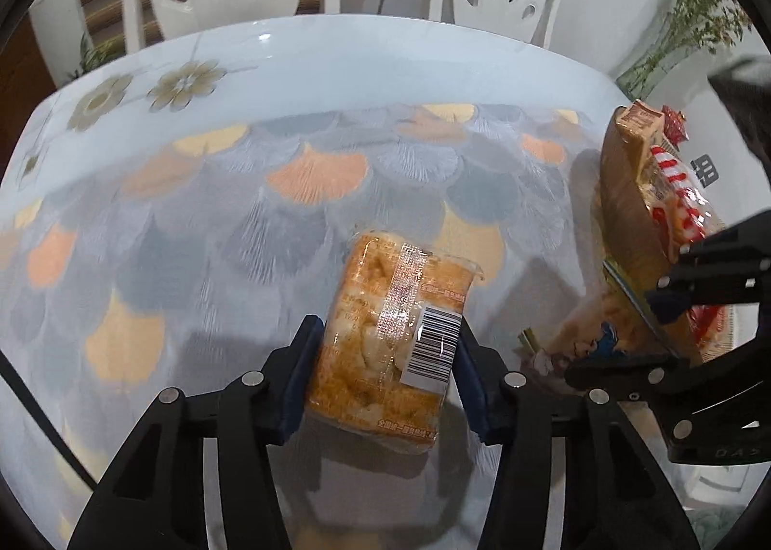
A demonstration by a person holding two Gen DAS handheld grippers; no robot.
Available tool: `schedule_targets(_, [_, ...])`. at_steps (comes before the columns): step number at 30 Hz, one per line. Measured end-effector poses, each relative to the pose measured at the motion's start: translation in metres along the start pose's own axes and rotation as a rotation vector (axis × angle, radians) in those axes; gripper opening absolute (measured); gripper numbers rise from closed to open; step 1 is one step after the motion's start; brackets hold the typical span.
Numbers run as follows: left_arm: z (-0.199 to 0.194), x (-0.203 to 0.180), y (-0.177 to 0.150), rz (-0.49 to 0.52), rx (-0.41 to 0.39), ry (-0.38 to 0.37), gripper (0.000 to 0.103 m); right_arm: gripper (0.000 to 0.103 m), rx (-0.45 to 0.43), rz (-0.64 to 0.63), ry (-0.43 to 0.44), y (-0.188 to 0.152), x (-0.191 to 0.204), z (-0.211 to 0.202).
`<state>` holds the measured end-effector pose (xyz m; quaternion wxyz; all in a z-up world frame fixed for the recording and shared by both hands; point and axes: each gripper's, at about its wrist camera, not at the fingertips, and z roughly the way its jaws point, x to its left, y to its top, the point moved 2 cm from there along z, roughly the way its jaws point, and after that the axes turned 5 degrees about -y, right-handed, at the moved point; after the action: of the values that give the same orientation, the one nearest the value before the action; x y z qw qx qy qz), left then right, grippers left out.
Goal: Organize snacks
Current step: 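Grasp the cartoon stick-biscuit bag with the right gripper while the left grasps the orange cake pack, then carry both packs over the amber bowl and open both grippers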
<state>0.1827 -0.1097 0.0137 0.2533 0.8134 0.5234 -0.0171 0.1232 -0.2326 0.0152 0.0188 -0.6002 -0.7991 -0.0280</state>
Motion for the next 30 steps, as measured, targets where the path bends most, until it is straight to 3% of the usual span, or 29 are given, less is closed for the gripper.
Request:
schedule_targets(4, [-0.014,0.002,-0.028,-0.045,0.003,-0.001,0.049,0.03,0.019,0.03,0.051,-0.027,0.011,0.001])
schedule_targets(7, [-0.023,0.001,-0.054,-0.096,0.026,-0.063,0.049,0.03,0.03,0.052,0.093,-0.045,0.019,0.002])
schedule_targets(11, [-0.032,-0.002,-0.072,-0.104,0.034,-0.064,0.049,0.03,0.003,0.059,0.159,-0.067,0.03,-0.001])
schedule_targets(16, [-0.047,-0.004,-0.086,-0.112,0.032,-0.1,0.049,0.03,-0.031,0.206,0.257,-0.095,0.016,0.002])
schedule_targets(21, [-0.056,-0.009,-0.098,-0.105,0.03,-0.135,0.049,0.031,-0.064,0.351,0.272,-0.13,0.005,0.005])
schedule_targets(24, [-0.056,-0.013,-0.104,-0.083,0.048,-0.137,0.049,0.041,-0.044,0.463,0.286,-0.161,-0.007,0.013])
schedule_targets(30, [-0.053,-0.027,-0.11,-0.04,0.071,-0.155,0.049,0.047,-0.011,0.503,0.258,-0.203,-0.008,0.018])
